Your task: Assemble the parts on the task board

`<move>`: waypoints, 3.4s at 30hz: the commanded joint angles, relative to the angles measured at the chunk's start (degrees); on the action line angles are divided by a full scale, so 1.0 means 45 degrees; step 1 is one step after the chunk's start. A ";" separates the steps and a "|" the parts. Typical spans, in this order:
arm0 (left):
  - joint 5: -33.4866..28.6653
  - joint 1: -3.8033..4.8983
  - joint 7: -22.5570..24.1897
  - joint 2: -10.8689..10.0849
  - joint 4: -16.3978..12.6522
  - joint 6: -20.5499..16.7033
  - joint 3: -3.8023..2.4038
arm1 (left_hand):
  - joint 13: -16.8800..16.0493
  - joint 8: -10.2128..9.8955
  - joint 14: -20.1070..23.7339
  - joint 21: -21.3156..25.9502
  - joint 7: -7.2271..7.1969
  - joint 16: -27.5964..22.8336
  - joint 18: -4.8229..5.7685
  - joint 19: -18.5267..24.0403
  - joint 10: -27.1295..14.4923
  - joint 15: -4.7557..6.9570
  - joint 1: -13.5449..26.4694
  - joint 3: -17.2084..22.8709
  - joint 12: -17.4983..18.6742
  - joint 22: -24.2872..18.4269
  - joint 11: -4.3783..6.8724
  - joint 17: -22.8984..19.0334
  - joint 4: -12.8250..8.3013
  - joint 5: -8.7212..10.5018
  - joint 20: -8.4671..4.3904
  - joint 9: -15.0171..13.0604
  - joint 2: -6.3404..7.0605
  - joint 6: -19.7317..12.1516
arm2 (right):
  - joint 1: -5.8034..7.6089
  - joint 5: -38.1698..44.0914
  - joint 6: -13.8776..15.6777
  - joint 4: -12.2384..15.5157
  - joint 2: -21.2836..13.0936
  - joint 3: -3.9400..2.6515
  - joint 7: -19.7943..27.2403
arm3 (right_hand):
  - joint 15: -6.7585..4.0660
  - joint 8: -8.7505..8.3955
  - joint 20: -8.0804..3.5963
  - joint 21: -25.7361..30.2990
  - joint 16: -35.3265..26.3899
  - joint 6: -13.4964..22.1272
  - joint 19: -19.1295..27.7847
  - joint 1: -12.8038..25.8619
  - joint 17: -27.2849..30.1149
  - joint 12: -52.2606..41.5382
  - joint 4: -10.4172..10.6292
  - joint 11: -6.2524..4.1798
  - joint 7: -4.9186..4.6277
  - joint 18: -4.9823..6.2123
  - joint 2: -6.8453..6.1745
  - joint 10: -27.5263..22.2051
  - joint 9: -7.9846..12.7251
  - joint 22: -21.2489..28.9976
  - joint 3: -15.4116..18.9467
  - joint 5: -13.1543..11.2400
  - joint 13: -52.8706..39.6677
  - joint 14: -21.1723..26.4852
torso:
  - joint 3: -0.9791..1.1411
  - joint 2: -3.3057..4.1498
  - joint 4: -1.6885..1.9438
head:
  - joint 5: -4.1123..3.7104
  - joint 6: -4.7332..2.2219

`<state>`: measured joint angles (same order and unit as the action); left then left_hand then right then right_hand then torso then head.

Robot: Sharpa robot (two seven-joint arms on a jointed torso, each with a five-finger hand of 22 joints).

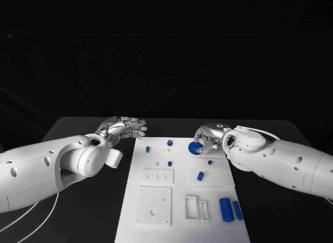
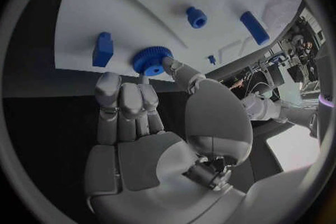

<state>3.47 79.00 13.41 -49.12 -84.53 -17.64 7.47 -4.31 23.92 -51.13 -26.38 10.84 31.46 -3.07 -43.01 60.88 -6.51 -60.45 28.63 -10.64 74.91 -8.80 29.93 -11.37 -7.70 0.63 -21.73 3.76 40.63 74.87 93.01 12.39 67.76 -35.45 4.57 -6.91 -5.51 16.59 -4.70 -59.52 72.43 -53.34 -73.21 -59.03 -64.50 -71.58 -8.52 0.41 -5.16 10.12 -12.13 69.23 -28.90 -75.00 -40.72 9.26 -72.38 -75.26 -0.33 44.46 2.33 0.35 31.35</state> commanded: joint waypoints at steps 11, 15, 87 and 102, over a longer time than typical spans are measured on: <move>0.0086 0.0016 0.0113 -0.0015 -0.0042 0.0125 -0.0006 | 0.0021 -0.0077 -0.0055 -0.0057 0.0178 -0.0039 -0.0241 0.0090 -0.0082 0.0026 0.0043 0.0046 0.0008 0.0227 -0.0032 0.0021 -0.0041 -0.0037 0.0005 -0.0022 0.0015 0.0020 | 0.0062 0.1790 0.1596 0.1234 -0.0230 0.0011 -0.0918 | -0.0124 0.0120 -0.0067 -0.0145 -0.0074 -0.0617 -0.0116 -0.0165 -0.0039 -0.0153 0.0299 -0.0073 -0.0291 0.1084 -0.0316 0.0346 -0.0038 -0.0182 -0.0258 -0.0205 -0.0125 -0.0047 | -0.0001 -0.0001 -0.0015 | 0.0040 -0.0031; 0.0086 0.0016 0.0111 -0.0012 -0.0042 0.0118 -0.0006 | 0.0022 -0.0078 -0.0056 -0.0058 0.0178 -0.0039 -0.0241 0.0090 -0.0082 0.0026 0.0042 0.0047 0.0008 0.0227 -0.0032 0.0022 -0.0042 -0.0037 0.0005 -0.0025 0.0014 0.0021 | 0.0063 0.2230 0.1944 0.1520 -0.0145 0.0011 -0.1154 | -0.0134 0.0105 -0.0090 -0.0167 -0.0090 -0.0656 -0.0156 -0.0249 -0.0075 -0.0156 0.0485 -0.0082 -0.0279 0.1084 -0.0499 0.0418 -0.0030 -0.0177 -0.0423 -0.0359 -0.0141 -0.0082 | 0.0005 0.0008 0.0000 | 0.0073 -0.0046; 0.0160 0.0017 0.0105 0.0049 0.0023 0.0134 -0.0008 | 0.0027 -0.0111 -0.0054 -0.0070 0.0181 -0.0044 -0.0238 0.0096 -0.0090 0.0023 0.0065 0.0055 0.0002 0.0226 -0.0034 0.0029 -0.0056 -0.0033 0.0008 -0.0058 0.0013 0.0022 | -0.0217 0.2910 0.1530 0.0366 0.2496 0.0553 -0.1917 | 0.0073 -0.0447 -0.0064 -0.0182 -0.0492 0.0080 -0.0128 -0.0459 0.0155 0.0353 0.0816 0.0144 -0.0525 0.1084 -0.1007 0.0044 0.0268 -0.0166 -0.0776 -0.0691 0.0177 0.0007 | 0.0005 0.0007 0.0020 | 0.0185 -0.0021; 0.0149 0.0017 0.0113 0.0086 0.0060 0.0123 -0.0008 | 0.0031 -0.0139 -0.0052 -0.0074 0.0189 -0.0050 -0.0231 0.0097 -0.0103 0.0017 0.0181 0.0037 0.0002 0.0220 -0.0042 0.0032 0.0031 -0.0020 0.0015 -0.0076 -0.0010 0.0014 | -0.0215 0.2105 0.1125 0.0233 0.2483 0.0553 -0.1794 | -0.0163 -0.1112 -0.0043 -0.0181 -0.0571 0.1572 -0.0137 -0.0275 0.0097 0.0487 0.0818 -0.0119 -0.0239 0.1084 -0.0996 -0.0039 0.0620 -0.0166 -0.0485 -0.0678 0.0253 -0.0011 | -0.0004 0.0005 -0.0002 | 0.0216 0.0004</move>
<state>3.90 79.00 13.39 -48.86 -84.26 -17.65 7.47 -4.23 23.62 -51.12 -26.38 10.84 31.46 -2.97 -43.01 60.68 -6.51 -60.26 28.78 -10.64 74.93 -9.00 30.02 -11.51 -7.70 0.63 -22.03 3.58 40.63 73.92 104.08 19.06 69.01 -24.27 7.06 -15.27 -5.94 11.68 -4.69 -60.26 70.17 -46.49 -73.78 -60.65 -64.00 -69.67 -4.90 0.29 -6.36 10.13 -16.45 69.11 -26.13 -75.00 -43.24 6.44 -71.30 -75.24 -0.33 44.49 2.31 1.36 31.34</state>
